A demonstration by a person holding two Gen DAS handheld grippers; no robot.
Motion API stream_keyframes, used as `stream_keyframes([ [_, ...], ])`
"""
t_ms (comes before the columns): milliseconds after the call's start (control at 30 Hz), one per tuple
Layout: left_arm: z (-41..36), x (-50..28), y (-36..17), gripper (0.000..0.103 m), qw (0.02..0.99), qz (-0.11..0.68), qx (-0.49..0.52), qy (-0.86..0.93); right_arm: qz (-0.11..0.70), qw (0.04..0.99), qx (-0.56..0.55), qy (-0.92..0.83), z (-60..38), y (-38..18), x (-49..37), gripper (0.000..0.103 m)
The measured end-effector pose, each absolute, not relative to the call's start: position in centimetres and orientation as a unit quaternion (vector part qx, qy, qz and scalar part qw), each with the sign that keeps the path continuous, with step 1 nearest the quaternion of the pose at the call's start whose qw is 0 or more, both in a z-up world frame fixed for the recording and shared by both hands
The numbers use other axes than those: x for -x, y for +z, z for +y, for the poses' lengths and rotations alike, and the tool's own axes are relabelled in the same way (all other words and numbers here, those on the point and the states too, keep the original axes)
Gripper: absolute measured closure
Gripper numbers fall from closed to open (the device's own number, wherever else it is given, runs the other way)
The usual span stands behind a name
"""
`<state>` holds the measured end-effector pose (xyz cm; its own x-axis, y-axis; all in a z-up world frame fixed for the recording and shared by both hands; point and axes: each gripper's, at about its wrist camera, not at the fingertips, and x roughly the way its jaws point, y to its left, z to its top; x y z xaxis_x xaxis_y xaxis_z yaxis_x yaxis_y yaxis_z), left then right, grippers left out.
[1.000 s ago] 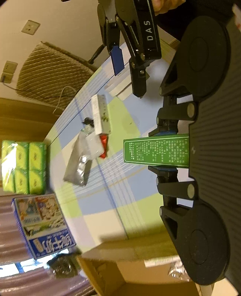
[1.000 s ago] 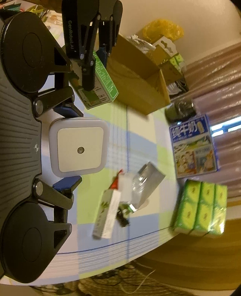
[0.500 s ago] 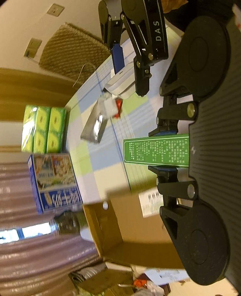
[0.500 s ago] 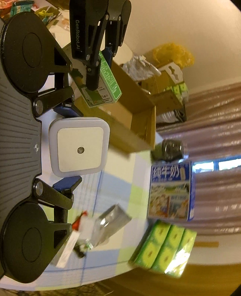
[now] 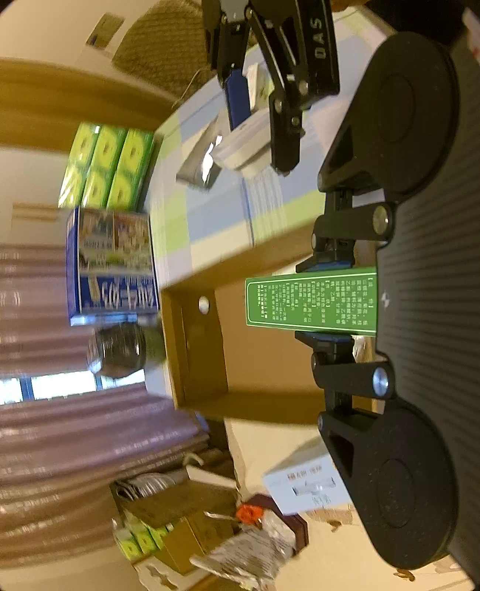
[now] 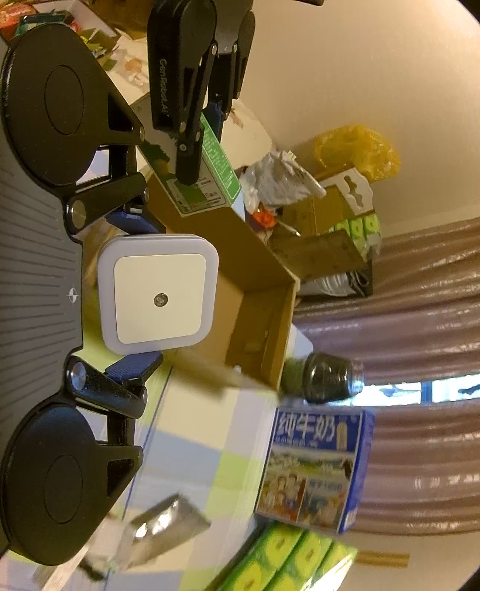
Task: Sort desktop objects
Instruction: 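Carry the green box and night light over the cardboard box with both tools, then open the left tool to drop the green box while the right releases the night light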
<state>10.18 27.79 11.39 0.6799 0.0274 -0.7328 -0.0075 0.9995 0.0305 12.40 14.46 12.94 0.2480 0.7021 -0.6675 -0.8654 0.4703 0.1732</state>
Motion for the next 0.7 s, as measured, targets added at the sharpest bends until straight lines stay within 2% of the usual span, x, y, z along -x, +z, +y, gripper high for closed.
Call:
stream_keyframes([
  [200, 32.5, -12.8, 9.8, 0.078, 0.914, 0.402, 0.021, 0.039, 0.363, 0.774, 0.119, 0.505, 18.4, 10.9, -13.9, 0.04],
  [500, 34.2, -17.5, 6.2, 0.078, 0.912, 0.405, 0.051, 0.034, 0.385, 0.764, 0.122, 0.503, 21.1, 6.8, -16.3, 0.04],
  [700, 35.3, -18.0, 4.4, 0.078, 0.91, 0.408, 0.054, 0.051, 0.389, 0.759, 0.122, 0.508, 21.7, 5.7, -16.7, 0.04],
])
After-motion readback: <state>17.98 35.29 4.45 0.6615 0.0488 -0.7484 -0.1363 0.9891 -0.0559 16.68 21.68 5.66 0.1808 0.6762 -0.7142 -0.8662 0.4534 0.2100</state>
